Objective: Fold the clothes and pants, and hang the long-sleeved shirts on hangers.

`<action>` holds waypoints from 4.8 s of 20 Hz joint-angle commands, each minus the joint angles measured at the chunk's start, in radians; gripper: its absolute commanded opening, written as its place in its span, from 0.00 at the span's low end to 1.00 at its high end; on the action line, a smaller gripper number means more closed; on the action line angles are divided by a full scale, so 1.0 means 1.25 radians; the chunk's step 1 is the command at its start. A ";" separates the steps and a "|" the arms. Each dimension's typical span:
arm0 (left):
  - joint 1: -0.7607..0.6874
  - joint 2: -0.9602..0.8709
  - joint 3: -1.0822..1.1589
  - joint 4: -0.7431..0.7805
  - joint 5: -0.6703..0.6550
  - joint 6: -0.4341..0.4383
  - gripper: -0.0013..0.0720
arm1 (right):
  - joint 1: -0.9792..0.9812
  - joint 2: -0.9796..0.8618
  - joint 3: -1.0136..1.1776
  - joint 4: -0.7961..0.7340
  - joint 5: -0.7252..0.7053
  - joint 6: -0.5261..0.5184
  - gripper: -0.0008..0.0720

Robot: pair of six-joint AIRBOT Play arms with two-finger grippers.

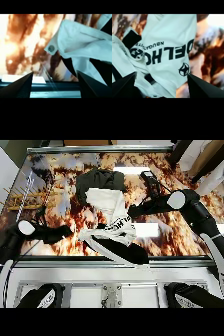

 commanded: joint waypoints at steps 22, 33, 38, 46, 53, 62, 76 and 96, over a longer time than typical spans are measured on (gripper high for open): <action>-0.199 -0.306 0.189 -0.075 0.058 0.055 0.03 | 0.071 -0.193 0.015 -0.103 0.057 -0.049 0.04; -0.161 0.039 0.774 -0.029 -0.009 0.200 0.03 | -0.152 0.211 0.386 -0.132 0.054 -0.045 0.04; -0.230 0.091 0.564 -0.028 -0.017 0.276 0.03 | -0.179 0.165 0.367 -0.132 0.062 -0.004 0.04; -0.536 0.086 0.062 -0.031 0.074 0.264 0.03 | -0.177 -0.127 0.254 -0.107 0.060 -0.004 0.05; -0.637 0.086 0.003 -0.028 0.145 0.138 0.86 | -0.184 -0.161 0.254 -0.056 0.070 -0.003 0.98; -0.323 0.084 0.015 -0.036 0.120 0.034 0.86 | -0.080 -0.107 0.041 -0.080 0.094 0.330 0.81; -0.292 0.084 -0.086 -0.039 0.131 -0.094 0.86 | -0.026 -0.255 0.006 -0.063 -0.041 0.368 0.20; -0.343 -0.377 0.107 -0.372 0.235 -0.044 0.86 | -0.025 -0.158 0.006 -0.111 0.038 0.282 0.04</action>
